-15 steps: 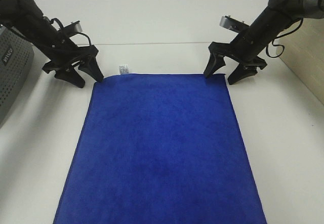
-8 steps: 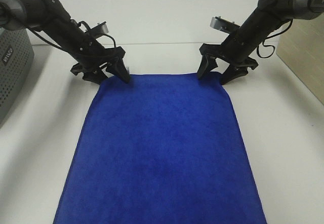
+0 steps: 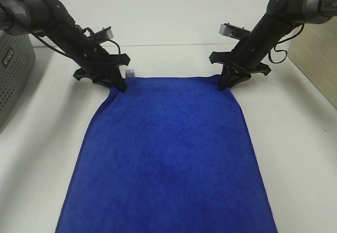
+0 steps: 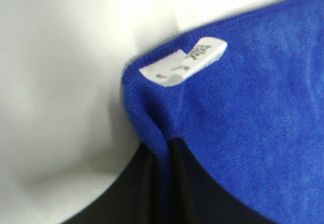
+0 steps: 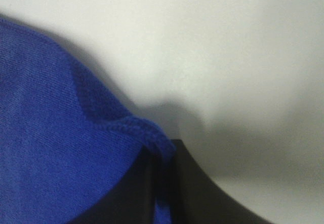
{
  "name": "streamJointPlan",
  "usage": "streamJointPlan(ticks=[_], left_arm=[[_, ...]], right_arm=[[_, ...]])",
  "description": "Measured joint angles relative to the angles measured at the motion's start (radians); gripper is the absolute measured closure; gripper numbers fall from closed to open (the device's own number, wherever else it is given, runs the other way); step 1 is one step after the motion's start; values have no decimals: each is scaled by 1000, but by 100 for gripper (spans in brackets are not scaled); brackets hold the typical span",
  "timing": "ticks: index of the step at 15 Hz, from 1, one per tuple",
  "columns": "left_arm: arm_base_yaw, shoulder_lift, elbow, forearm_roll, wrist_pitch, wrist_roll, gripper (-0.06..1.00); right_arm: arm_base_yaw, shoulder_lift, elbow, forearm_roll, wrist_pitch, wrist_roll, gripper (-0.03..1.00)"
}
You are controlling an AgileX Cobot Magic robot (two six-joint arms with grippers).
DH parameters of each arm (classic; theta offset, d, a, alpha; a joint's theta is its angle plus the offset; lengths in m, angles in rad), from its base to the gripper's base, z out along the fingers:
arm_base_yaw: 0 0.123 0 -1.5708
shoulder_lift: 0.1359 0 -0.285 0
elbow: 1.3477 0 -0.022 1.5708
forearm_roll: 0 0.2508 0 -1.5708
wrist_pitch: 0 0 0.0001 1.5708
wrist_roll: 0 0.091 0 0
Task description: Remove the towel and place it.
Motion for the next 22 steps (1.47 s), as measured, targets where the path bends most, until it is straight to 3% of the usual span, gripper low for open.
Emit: streamJointPlan(ticks=[1,6,11,17,22], left_arm=[[0,0,0,1,-11,13,93],[-3,5,-71,63,-15,34,93],[-3,5,-236,143,-28,35,94],[-3,5,-238,197,-226,39,94],[-3,5,-238,202,-365,127,94]], right_arm=[[0,1,0,-1,-3,-6,94],[0,0,-15,-3,-37,-11,95],[4,0,-167,23,-103,-39,95],[7,2,-223,95,-253,-145,95],[7,28,-223,178,-387,-261,95]])
